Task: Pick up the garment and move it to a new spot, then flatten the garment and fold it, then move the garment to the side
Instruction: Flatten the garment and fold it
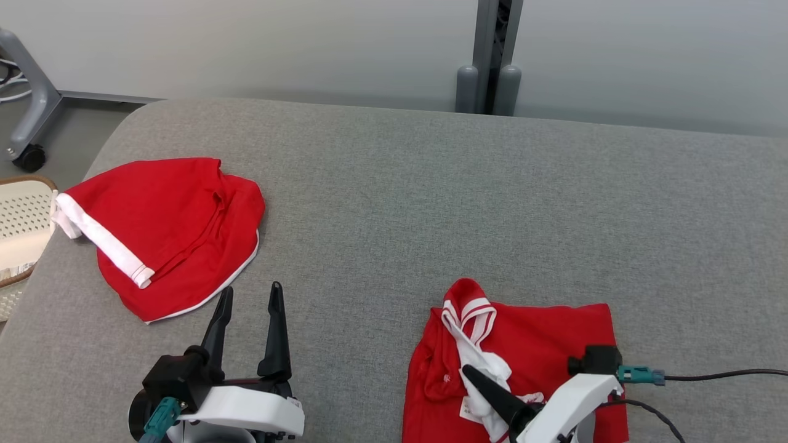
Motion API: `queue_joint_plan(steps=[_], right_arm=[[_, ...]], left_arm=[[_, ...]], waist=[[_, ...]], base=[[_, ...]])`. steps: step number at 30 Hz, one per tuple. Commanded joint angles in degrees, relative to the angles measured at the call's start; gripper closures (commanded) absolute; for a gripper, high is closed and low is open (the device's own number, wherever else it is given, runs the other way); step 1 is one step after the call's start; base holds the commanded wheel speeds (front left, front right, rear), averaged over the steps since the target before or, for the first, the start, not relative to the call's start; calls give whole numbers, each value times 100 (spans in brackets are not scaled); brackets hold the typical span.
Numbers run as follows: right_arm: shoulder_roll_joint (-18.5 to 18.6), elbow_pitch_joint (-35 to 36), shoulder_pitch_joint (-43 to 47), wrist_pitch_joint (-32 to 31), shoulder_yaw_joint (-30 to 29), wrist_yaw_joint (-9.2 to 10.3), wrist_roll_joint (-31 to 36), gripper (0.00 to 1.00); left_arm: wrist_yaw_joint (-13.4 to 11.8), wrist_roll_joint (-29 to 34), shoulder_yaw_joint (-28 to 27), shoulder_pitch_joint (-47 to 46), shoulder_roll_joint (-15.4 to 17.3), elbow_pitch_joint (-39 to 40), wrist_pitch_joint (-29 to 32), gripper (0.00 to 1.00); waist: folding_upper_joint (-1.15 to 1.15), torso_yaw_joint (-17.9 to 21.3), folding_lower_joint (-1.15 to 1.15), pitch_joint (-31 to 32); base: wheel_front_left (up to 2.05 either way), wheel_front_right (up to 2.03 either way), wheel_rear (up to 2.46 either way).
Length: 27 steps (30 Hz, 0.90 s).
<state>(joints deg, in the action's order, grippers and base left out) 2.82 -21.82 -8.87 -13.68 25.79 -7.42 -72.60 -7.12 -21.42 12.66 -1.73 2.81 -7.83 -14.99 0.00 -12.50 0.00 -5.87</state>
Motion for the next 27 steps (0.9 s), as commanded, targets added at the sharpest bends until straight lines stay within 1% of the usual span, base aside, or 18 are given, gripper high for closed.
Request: queue_joint_plan(steps=[1,2,8,18,22,27], right_arm=[[25,-82,-37,-40,45,-14,56,3],[28,-113,-45,-43,77,-14,24,0],[28,-11,-105,-47,223,-14,-109,0],[26,368,-175,-38,697,-14,-524,0],[36,214,-259,9,834,-14,-85,0],[35,-69,-358,157,683,-14,336,0]], left_arm=[[-38,-43,6,-67,20,16,-22,0],[-45,-48,12,-59,19,12,-22,0],[-62,-93,11,-63,19,-16,-22,0],[-69,-115,-47,-78,21,-46,-22,0],[-64,-93,-99,-47,20,-66,-21,0],[-50,-70,-150,1,18,-70,-22,0]], waist=[[0,-20,0,-9],[0,-29,0,-12],[0,-40,0,3],[0,67,0,109],[0,163,0,181],[0,274,0,260]], base=[[0,0,0],[0,0,0],[0,0,0],[0,0,0],[0,0,0],[0,0,0]])
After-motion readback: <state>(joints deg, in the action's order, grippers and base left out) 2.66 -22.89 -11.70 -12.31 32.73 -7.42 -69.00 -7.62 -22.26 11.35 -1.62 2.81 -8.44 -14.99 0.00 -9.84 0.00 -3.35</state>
